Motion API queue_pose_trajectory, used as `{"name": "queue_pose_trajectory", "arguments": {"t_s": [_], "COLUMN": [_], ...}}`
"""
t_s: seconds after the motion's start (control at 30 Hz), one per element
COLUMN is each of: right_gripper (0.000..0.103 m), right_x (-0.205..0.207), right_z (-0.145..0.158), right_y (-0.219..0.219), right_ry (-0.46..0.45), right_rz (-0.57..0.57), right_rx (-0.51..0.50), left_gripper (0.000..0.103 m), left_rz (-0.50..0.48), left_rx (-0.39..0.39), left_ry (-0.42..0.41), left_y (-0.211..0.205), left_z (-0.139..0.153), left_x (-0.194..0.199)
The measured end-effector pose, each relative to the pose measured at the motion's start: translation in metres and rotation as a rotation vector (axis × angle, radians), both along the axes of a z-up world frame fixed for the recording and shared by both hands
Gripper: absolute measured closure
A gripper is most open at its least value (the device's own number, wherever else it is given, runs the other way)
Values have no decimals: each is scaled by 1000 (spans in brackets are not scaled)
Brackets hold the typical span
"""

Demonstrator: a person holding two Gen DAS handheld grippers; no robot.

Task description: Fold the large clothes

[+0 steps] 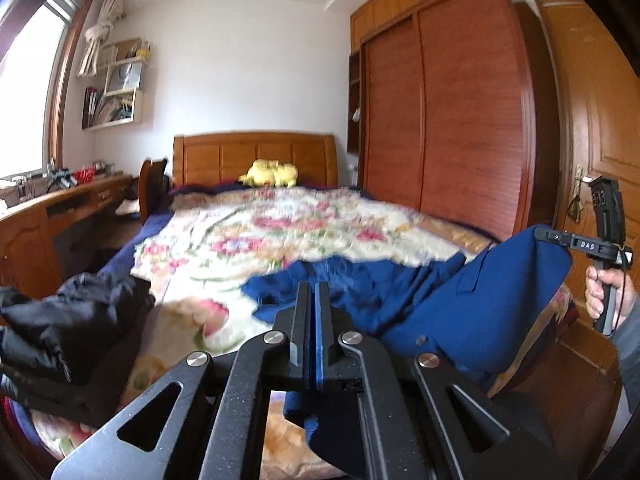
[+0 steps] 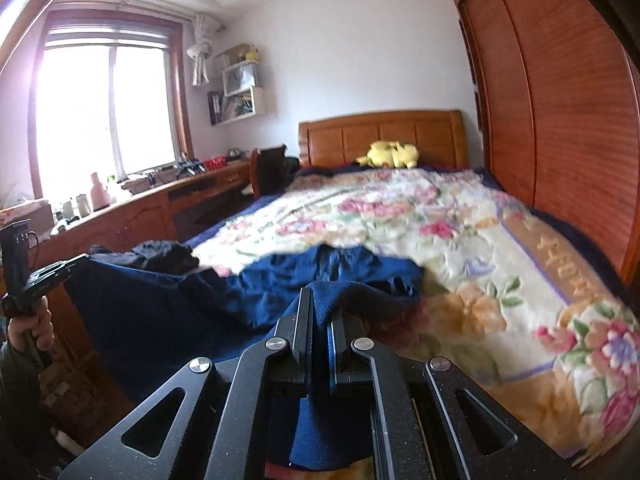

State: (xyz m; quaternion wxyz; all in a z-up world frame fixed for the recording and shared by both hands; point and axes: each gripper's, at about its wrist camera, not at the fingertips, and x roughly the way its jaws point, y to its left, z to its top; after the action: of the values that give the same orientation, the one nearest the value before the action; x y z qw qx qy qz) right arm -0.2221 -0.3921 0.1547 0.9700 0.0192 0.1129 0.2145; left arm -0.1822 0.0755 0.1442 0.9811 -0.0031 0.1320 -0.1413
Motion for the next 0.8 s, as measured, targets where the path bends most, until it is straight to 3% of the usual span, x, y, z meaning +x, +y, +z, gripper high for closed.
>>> {"name": "queue_pose_trajectory", "arguments": {"t_s": [0.23,0.43,0.53,0.8], "right_gripper": [98,98,98,98], "right_x": [-32,-3,25,119], "right_z": [36,49,30,-59], "right_y": [-5,3,6,-3], "right_ry": [-122,-130,-73,139], "right_rz": [62,13,-26,-95], "right_rx": [35,-18,-17,-24], "left_gripper": [101,101,101,101], "left_rz": [33,67,89,138], "left_rx": [26,48,58,68], "left_ry": [-88,-107,-70,91], "left_y": [0,4,6,11], "left_z": [45,59,45,-27], "left_x": [-13,18,47,134]}}
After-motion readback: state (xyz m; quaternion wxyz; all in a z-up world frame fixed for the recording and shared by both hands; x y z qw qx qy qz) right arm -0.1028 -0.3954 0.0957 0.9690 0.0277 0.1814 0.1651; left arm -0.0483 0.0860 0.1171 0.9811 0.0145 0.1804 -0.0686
